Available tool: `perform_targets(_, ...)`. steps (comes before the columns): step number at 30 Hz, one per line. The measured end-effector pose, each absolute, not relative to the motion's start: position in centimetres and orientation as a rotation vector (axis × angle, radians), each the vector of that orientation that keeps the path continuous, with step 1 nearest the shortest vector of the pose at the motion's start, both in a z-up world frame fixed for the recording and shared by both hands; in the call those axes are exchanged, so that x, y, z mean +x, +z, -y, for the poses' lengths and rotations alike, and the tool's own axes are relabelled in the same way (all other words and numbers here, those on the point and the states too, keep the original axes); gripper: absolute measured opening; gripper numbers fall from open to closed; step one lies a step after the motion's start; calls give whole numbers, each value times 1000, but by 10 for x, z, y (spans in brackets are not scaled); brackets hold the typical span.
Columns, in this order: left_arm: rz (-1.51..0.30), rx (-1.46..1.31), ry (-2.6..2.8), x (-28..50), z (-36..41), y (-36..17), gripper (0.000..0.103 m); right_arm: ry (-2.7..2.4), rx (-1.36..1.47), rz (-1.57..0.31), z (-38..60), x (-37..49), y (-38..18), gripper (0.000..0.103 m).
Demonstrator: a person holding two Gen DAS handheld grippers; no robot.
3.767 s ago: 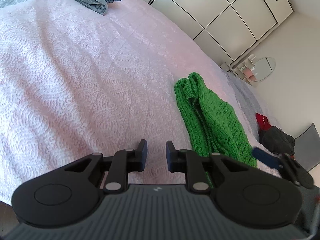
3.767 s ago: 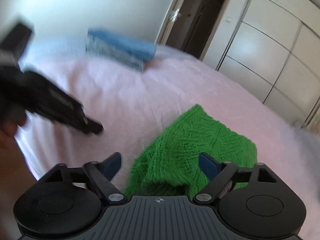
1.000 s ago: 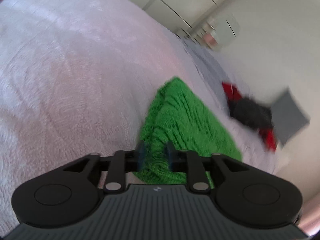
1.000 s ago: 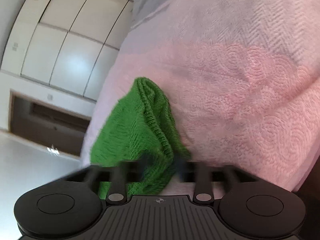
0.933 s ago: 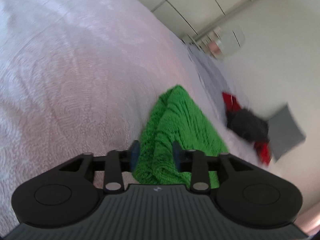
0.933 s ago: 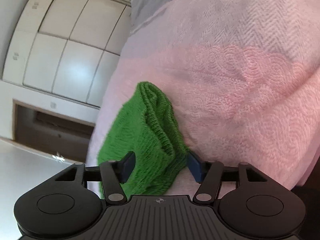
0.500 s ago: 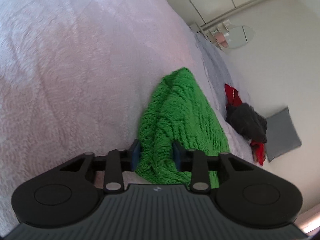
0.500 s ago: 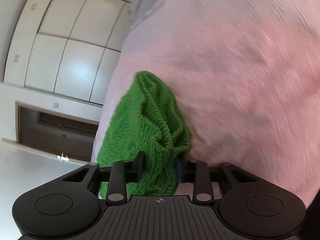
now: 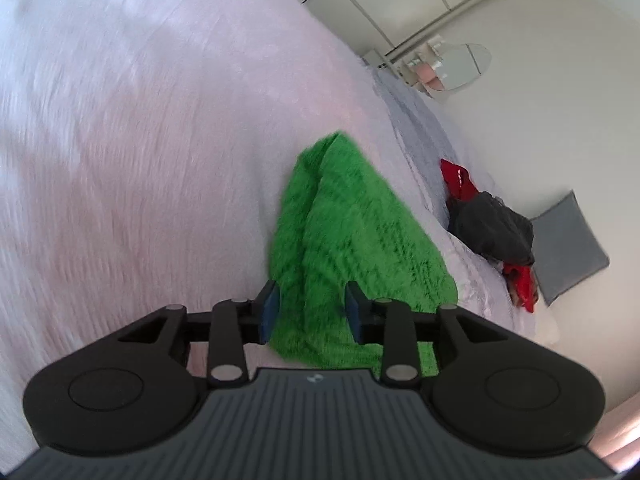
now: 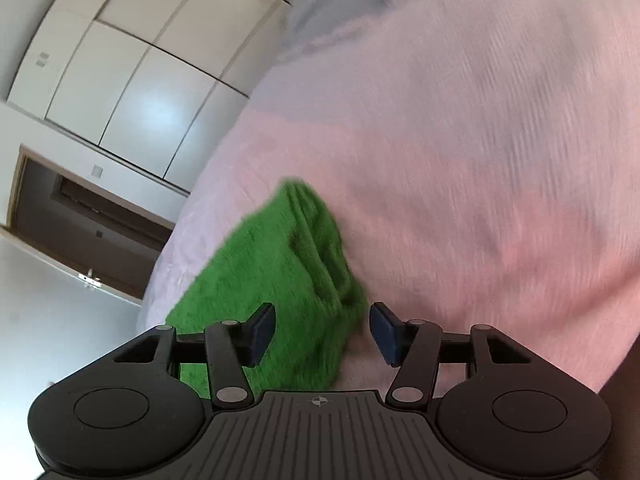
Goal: Fold clothes
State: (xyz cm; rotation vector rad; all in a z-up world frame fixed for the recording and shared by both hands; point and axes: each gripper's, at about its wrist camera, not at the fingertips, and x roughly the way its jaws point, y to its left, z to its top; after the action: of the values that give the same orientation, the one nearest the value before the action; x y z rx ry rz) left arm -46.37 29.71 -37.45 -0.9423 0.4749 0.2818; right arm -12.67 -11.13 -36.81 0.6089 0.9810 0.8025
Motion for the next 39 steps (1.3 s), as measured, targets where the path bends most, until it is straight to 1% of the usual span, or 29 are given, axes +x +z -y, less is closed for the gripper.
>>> perform_targets(2, -443, -945, 281, -453, -312, -362, 41, 806, 595, -935, 105, -115, -356, 56)
perform_targets(4, -436, -948, 268, -432, -326, -356, 45, 819, 624, -951, 87, -94, -355, 56)
perform_targets(5, -442, -946, 259, -417, -334, -355, 49, 824, 643, -967, 80, -86, -356, 56)
perform_targets(10, -513, -957, 233, -354, -357, -365, 50, 822, 723, -1050, 45, -56, -372, 56)
perform_targets(11, -533, -945, 227, -345, -358, -369, 47, 811, 731, -1064, 39, -51, -376, 56)
perform_targets(12, -543, -935, 226, -338, -358, -373, 31, 803, 738, -1077, 36, -50, -381, 53)
perform_targets(13, -535, -926, 217, -334, -357, -376, 18, 804, 733, -1069, 34, -52, -384, 35)
perform_targets(14, -523, -917, 206, -331, -357, -380, 14, 812, 718, -1043, 34, -55, -385, 18)
perform_targets(15, -492, -889, 199, -331, -356, -381, 12, 811, 692, -1002, 35, -60, -383, 14)
perform_targets(17, -448, -796, 205, -334, -350, -386, 12, 783, 574, -887, 33, -77, -375, 11)
perform_targets(18, -444, -768, 213, -335, -349, -391, 13, 767, 503, -842, 30, -86, -373, 11)
perform_targets(20, -464, -749, 237, -334, -346, -401, 15, 737, 386, -820, 19, -95, -376, 11)
perform_targets(22, -479, -706, 252, -335, -341, -393, 20, 714, 325, -814, 13, -100, -374, 18)
perform_targets(23, -483, -679, 271, -337, -339, -386, 25, 692, 294, -800, 11, -102, -368, 38)
perform_targets(24, -485, -651, 293, -339, -337, -377, 27, 662, 261, -772, 12, -105, -360, 56)
perform_targets(27, -426, -621, 337, -346, -337, -350, 27, 679, 205, -630, 13, -120, -333, 56)
perform_targets(29, -419, -623, 312, -336, -335, -338, 27, 773, 180, -629, -2, -125, -326, 56)
perform_targets(32, -478, -569, 283, -308, -320, -333, 27, 854, 47, -640, -41, -138, -335, 56)
perform_targets(35, -554, -472, 296, -285, -300, -348, 27, 848, -122, -589, -71, -154, -359, 56)
perform_targets(37, -551, -410, 337, -285, -295, -367, 19, 840, -196, -565, -82, -160, -376, 56)
perform_targets(39, -520, -375, 356, -292, -294, -387, 14, 839, -170, -585, -75, -155, -391, 56)
